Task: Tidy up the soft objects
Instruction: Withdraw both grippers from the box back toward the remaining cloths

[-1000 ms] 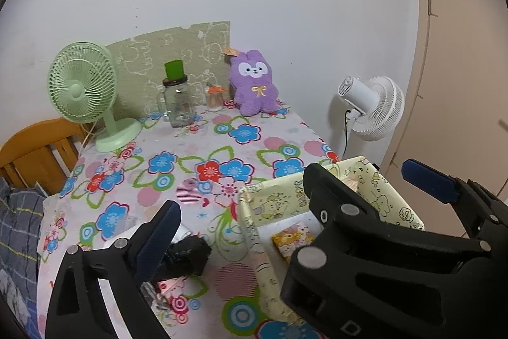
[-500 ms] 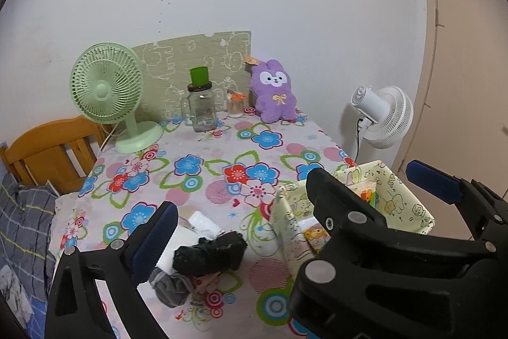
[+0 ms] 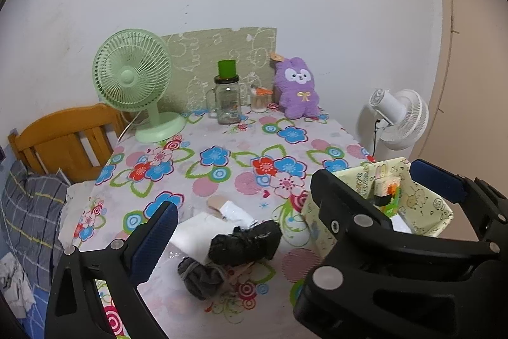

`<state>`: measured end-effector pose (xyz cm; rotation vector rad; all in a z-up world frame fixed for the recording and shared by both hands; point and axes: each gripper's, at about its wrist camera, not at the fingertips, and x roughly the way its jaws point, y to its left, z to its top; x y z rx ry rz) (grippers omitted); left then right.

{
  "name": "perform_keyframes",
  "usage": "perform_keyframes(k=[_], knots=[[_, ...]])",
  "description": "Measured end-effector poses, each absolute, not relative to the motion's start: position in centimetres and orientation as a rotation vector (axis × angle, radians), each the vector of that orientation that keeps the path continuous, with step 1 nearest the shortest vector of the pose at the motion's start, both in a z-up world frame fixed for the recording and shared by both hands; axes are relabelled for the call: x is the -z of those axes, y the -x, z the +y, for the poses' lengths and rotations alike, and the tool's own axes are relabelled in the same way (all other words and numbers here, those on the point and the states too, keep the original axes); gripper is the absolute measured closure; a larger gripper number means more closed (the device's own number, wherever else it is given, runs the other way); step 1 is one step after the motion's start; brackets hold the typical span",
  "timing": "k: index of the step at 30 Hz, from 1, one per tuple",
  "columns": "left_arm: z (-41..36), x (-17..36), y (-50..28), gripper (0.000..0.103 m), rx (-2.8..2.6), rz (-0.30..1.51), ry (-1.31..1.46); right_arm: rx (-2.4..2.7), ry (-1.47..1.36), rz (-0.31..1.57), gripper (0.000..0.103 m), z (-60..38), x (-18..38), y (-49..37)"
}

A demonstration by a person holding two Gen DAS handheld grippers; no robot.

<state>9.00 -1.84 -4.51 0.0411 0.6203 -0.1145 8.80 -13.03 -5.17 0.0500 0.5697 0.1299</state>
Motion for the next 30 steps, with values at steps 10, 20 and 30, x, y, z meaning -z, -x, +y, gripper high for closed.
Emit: perform_keyframes(k=[10,20,30], knots=[[0.4,5.9,-9.5,0.002,0.076,0.652,-0.027,-0.178,-0.052,0.612,0.005,-10.8,6.7,-9.7],[2.1,7.6,-10.1,0.002,0.060,0.695,-0.019,-0.201,-0.046,0.653,0.007,-9.2,8.5,-10.7],[4.2,9.9,-10.9,0.003,0.043,0.751,0.017,-0.240,-0.029,0.710,0.008,-6.9,10.7,-11.9]])
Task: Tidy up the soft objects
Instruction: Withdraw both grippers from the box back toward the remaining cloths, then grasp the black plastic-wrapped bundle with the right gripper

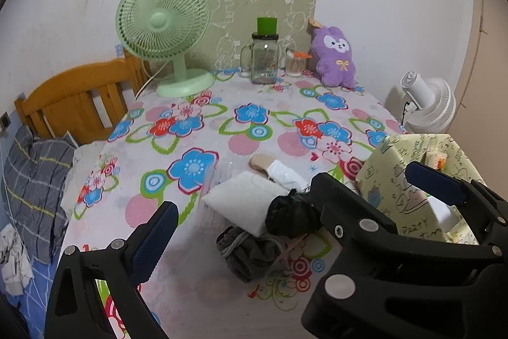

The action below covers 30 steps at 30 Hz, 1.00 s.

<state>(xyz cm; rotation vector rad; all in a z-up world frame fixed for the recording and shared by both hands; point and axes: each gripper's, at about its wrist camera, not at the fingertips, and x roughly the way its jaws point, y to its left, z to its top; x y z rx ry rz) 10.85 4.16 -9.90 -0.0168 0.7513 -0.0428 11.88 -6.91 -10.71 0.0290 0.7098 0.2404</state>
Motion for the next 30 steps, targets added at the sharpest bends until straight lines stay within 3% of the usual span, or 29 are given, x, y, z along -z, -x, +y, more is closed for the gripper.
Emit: perform_keyframes(k=[23,30], knots=[[6.4,15.4,-13.5,0.004,-0.021,0.905,0.062,-0.269,-0.001,0.876,0.011,-4.5,16.8,-15.8],[6.4,16.2,-13.9,0.004,-0.032,0.930,0.038,-0.276,-0.006,0.920,0.024,-4.4,18.1,-16.5]])
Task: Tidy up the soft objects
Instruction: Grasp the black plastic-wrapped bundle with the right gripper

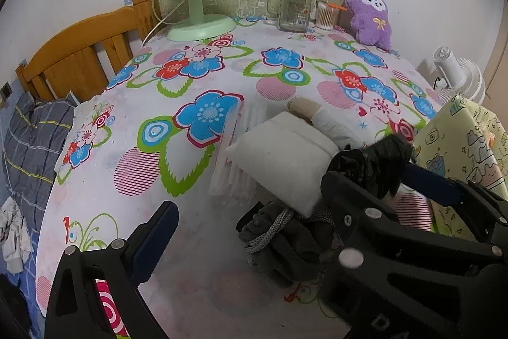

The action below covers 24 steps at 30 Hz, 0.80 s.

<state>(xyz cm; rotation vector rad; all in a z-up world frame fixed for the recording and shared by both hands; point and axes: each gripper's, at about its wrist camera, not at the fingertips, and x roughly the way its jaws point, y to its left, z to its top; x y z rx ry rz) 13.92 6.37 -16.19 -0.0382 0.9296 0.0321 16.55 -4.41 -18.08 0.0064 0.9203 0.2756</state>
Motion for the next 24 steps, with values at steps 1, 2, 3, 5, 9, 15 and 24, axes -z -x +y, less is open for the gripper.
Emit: perform_keyframes(k=[1,2,3,5,9,15,24], knots=[[6.3,16.3,-14.0,0.004,-0.030,0.935,0.035,-0.279,-0.011,0.934,0.030,-4.4,18.3,-16.7],[6.2,16.4,-14.1,0.004,-0.024,0.943,0.035,-0.280,-0.014,0.944,0.033,-4.4,18.5,-16.8],[6.2,16.5,-14.1,0.004,-0.020,0.949,0.035,-0.275,-0.019,0.954,0.039,-4.5,18.8,-17.0],[6.0,16.7,-14.1,0.004,-0.013,0.955,0.033,-0.277,-0.022,0.963,0.043,-4.5,19.1,-17.1],[5.6,16.6,-14.2,0.003,0.003,0.954,0.031,-0.295,-0.018,0.962,0.055,-4.5,19.1,-17.0],[5.2,16.0,-14.2,0.002,-0.009,0.926,0.012,-0.289,-0.027,0.936,0.069,-4.8,18.3,-16.8],[5.0,15.3,-15.6,0.003,-0.016,0.886,-0.019,-0.255,-0.021,0.888,0.071,-5.5,17.3,-17.3]])
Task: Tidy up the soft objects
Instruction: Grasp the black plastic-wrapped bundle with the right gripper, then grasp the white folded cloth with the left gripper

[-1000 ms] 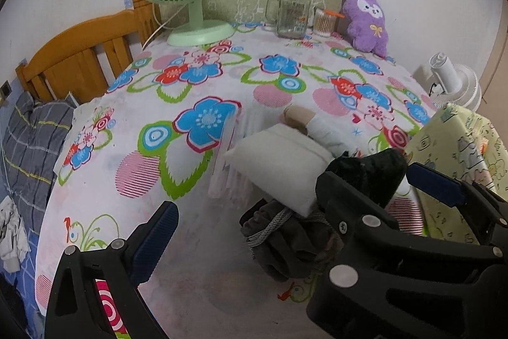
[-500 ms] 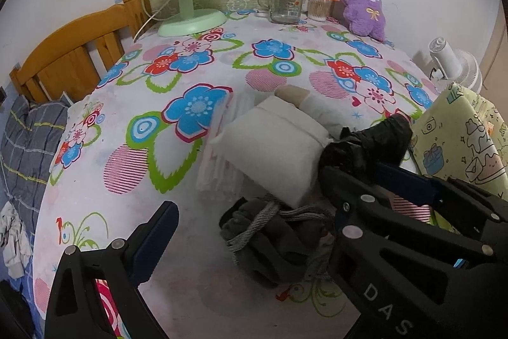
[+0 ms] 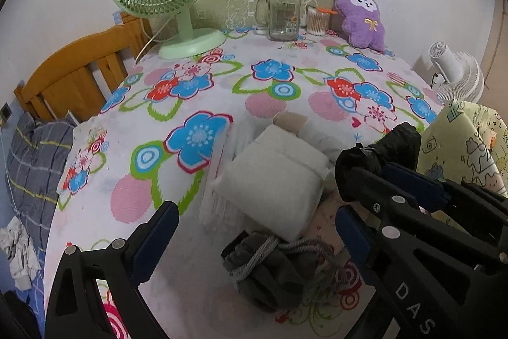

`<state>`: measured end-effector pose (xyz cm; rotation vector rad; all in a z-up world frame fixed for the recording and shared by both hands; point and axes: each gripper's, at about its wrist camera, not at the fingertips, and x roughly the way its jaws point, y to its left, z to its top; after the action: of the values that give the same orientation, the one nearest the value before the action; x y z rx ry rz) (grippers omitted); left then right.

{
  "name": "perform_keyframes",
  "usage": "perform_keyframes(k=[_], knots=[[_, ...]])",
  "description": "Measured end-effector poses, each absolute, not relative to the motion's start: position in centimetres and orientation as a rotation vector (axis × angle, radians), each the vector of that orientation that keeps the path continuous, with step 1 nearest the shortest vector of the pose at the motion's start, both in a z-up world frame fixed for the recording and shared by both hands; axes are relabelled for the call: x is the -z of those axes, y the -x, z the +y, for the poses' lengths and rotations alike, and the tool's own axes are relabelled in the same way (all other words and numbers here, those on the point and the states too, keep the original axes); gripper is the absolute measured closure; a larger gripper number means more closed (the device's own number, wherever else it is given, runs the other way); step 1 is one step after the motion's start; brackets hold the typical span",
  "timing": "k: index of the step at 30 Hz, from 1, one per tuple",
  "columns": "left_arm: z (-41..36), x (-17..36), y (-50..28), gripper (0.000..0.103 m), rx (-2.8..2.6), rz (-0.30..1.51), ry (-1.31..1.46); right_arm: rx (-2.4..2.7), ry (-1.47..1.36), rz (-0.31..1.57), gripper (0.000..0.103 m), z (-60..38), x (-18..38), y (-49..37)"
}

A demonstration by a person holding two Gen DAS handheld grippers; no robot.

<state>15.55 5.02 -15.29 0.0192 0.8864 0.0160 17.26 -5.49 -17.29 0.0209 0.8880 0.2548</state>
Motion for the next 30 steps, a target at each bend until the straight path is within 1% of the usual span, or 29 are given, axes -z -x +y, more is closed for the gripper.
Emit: perform_keyframes(k=[7,10,11,13,14,19,21,22,24,30], knots=[[4.7,15.8,-17.2,0.003,0.009,0.893,-0.027,-0.232,-0.024,0.885,0.071,-5.7,17.4,-18.4],[4.5,16.3,-17.8,0.006,0.026,0.908,-0.025,-0.225,-0.027,0.899,0.071,-5.7,17.8,-18.9],[4.5,16.5,-17.9,0.008,0.031,0.911,-0.025,-0.222,-0.026,0.902,0.071,-5.7,17.9,-19.0],[4.5,16.7,-18.1,0.016,0.038,0.918,-0.025,-0.215,-0.024,0.908,0.072,-5.7,18.2,-19.2],[4.5,16.9,-18.2,0.023,0.035,0.921,-0.024,-0.213,-0.022,0.912,0.071,-5.7,18.3,-19.4],[4.8,17.3,-18.2,0.029,0.048,0.928,-0.007,-0.218,-0.027,0.928,0.071,-5.6,18.9,-19.6],[4.9,17.3,-18.1,0.036,0.050,0.926,-0.003,-0.219,-0.023,0.927,0.071,-5.4,18.9,-19.5],[5.0,17.3,-18.1,0.037,0.050,0.926,0.000,-0.220,-0.022,0.927,0.071,-5.3,18.9,-19.6],[5.0,17.3,-18.0,0.043,0.055,0.926,0.003,-0.221,-0.023,0.928,0.071,-5.3,18.9,-19.6],[5.0,16.6,-17.7,0.047,0.063,0.911,0.013,-0.224,-0.025,0.915,0.071,-5.3,18.4,-19.3]])
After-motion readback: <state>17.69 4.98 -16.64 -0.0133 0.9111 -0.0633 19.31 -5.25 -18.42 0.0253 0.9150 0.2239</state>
